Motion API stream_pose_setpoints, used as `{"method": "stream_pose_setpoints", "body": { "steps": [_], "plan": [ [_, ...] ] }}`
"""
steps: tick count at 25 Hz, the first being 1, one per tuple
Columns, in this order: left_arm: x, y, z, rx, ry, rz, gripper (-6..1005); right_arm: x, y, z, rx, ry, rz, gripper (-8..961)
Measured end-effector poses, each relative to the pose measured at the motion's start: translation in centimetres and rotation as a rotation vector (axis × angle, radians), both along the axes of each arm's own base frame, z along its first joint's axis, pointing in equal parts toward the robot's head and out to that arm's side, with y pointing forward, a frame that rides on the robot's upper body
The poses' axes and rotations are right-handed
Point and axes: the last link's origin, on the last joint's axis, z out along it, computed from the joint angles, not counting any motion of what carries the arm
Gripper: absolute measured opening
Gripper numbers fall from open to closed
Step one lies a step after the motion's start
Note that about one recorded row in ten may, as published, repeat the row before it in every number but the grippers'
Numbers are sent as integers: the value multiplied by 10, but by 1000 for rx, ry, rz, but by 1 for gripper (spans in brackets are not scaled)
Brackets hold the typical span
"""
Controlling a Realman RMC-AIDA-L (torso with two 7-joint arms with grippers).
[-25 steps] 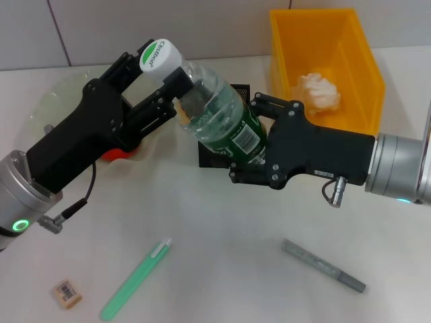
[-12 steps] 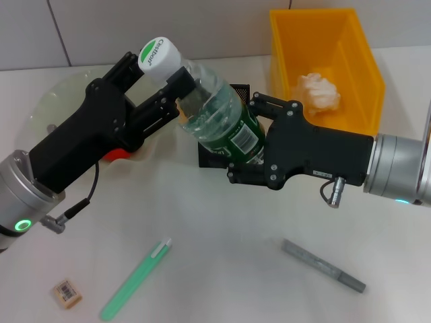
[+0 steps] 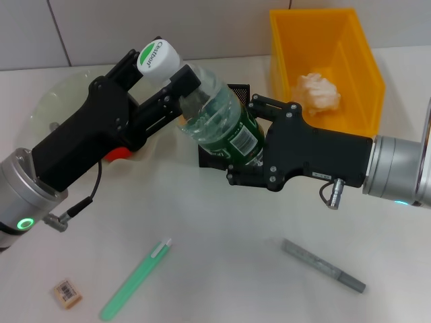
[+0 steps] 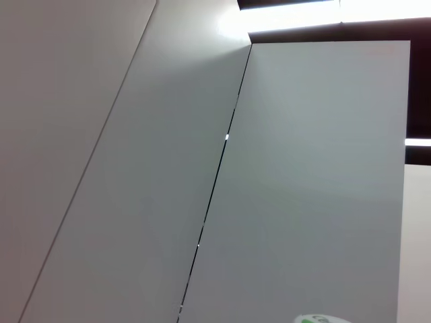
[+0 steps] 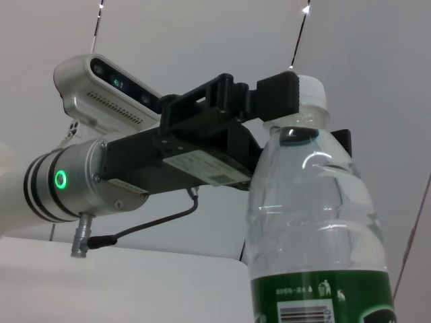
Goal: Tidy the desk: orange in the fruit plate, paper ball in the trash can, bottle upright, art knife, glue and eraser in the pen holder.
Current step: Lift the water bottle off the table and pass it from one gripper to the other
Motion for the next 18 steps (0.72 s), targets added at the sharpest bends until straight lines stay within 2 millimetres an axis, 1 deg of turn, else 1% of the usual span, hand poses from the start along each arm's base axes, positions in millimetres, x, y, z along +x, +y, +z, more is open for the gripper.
{"method": "stream_pose_setpoints", "body": {
  "steps": [18],
  "plan": [
    [2, -1, -3, 8, -5, 1, 747, -3, 0, -4, -3, -9, 12, 761]
  ]
}}
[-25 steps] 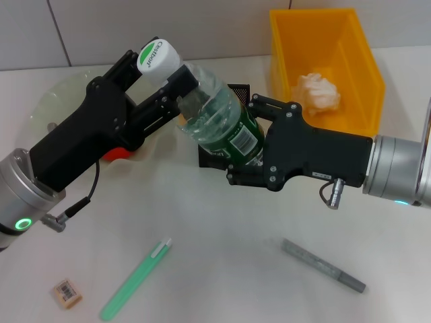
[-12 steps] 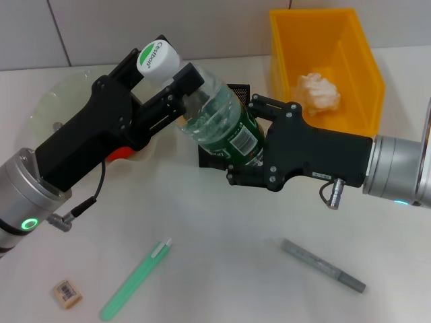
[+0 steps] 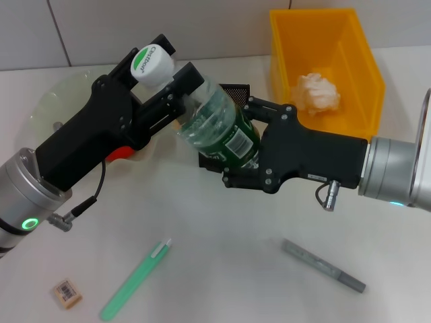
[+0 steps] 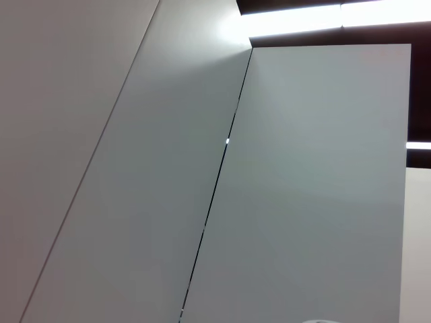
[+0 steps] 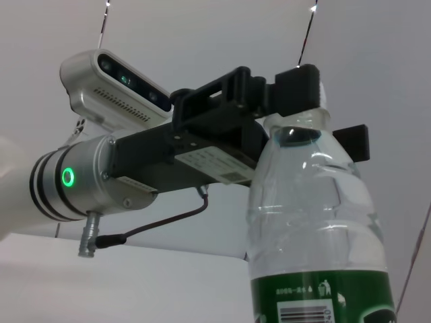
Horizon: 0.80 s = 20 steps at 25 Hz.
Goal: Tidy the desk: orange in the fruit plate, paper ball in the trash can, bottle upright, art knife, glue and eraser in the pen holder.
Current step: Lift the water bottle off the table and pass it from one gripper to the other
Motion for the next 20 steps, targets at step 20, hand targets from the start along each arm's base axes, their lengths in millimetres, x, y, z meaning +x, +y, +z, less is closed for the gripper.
{"method": "stream_pose_setpoints", "body": {
  "steps": [20],
  "plan": [
    [1, -1, 3, 49, 3, -17, 438, -2, 1, -1, 2, 4, 0, 763]
  ]
}}
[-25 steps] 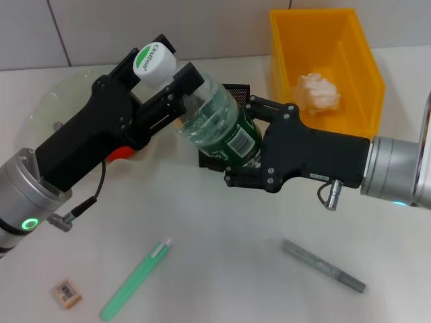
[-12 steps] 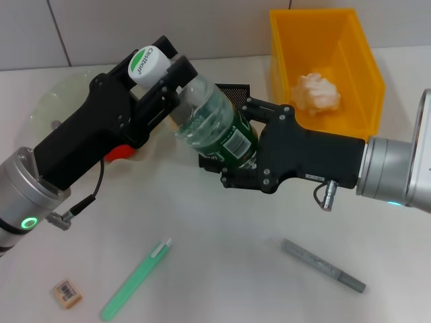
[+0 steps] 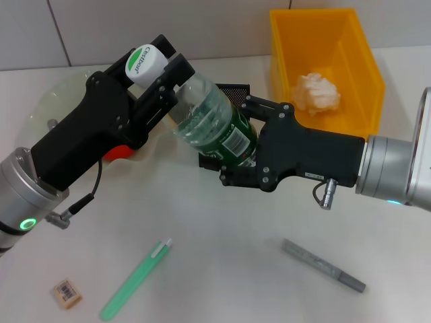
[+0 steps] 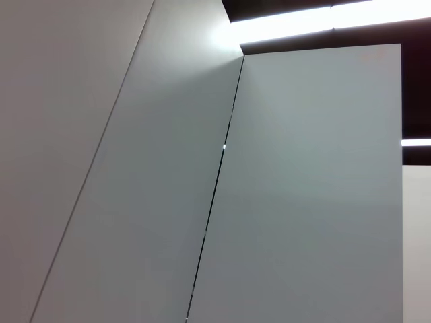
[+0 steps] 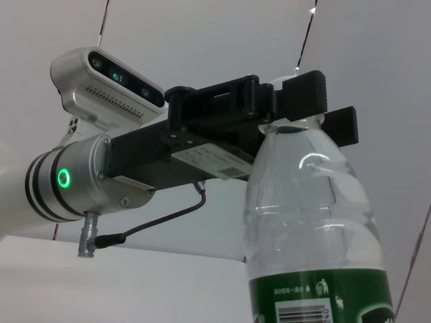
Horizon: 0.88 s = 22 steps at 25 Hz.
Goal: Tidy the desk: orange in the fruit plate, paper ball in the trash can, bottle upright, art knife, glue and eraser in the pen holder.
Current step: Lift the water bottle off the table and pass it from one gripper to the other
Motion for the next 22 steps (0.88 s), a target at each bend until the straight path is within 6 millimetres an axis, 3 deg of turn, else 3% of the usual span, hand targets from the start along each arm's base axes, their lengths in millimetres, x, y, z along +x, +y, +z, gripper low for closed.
{"method": "stream_pose_setpoints", "body": {
  "steps": [22],
  "plan": [
    [10, -2, -3, -24, -4, -49, 436, -4, 0, -1, -8, 25, 4, 764]
  ]
}}
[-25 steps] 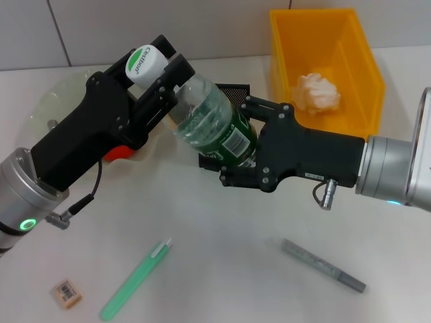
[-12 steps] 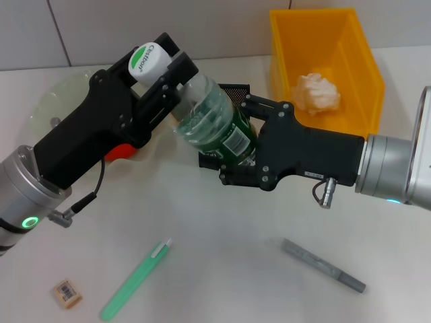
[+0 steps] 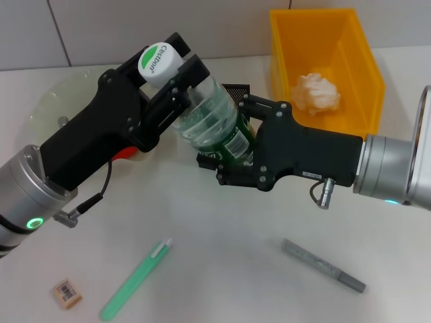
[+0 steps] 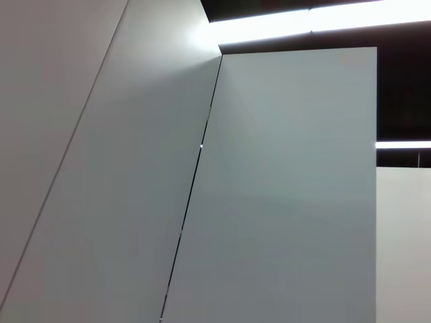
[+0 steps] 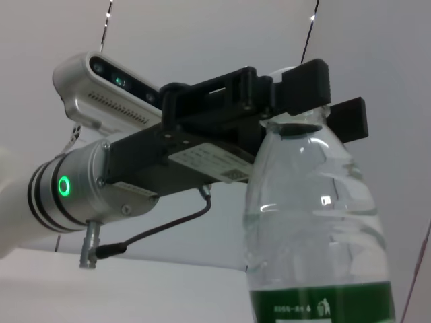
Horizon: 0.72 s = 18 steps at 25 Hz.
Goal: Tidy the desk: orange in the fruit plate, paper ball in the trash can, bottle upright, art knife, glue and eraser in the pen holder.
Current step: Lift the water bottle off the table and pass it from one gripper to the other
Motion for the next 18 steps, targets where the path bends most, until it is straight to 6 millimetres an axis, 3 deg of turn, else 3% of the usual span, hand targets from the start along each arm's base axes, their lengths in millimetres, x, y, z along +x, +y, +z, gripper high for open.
{"method": "stream_pose_setpoints", "body": {
  "steps": [18],
  "plan": [
    [2, 0, -1, -13, 0, -8, 438, 1, 4, -4, -3, -10, -19, 766]
  ]
}}
